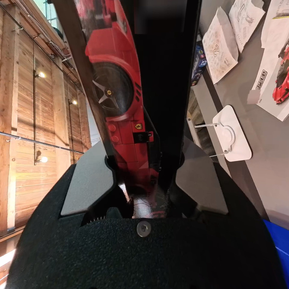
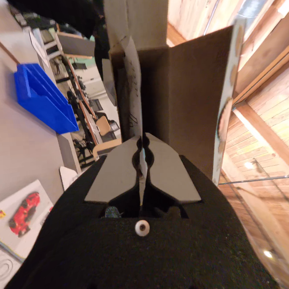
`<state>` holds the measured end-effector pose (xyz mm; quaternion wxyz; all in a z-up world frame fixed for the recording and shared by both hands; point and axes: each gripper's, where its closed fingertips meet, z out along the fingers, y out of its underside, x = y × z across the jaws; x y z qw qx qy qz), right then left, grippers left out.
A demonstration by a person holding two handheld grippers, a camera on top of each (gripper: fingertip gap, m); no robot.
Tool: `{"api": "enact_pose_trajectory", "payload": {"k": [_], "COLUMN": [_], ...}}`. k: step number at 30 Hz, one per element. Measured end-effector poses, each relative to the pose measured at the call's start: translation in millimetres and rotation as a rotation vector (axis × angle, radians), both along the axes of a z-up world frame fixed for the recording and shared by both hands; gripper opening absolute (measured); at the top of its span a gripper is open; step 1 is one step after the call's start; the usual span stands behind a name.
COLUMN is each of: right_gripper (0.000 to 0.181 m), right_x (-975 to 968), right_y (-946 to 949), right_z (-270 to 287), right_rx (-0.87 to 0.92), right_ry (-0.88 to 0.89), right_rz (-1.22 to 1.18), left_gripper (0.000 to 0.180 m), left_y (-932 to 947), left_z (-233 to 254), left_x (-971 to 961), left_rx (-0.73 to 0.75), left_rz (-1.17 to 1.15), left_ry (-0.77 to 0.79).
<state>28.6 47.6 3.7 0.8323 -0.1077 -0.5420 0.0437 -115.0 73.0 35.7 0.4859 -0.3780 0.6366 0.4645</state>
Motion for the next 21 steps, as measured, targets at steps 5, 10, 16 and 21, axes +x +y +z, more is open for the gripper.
{"api": "enact_pose_trajectory", "payload": {"k": [5,10,16,21], "right_gripper": [0.0,0.0,0.0,0.0], "right_x": [2,19,55,73], "right_y": [-3,-11,-1,33], "right_z": [-2,11,19,1], "right_rx": [-0.027,-0.094,-0.19,-0.383], "right_ry": [-0.074,-0.059,-0.069,-0.195], "right_rz": [-0.021,0.037,0.029,-0.044], "left_gripper": [0.081,0.081,0.081,0.081], "left_y": [-1,-4,-3,-4], "left_z": [-9,-16,-46,-69], "left_x": [-4,-18,-47,-67], "left_rx": [-0.036,-0.019,0.0,-0.006], "left_rz": [-0.012,-0.034,-0.006,0.026], "left_ry": [-0.079,-0.23,-0.35,-0.459]}}
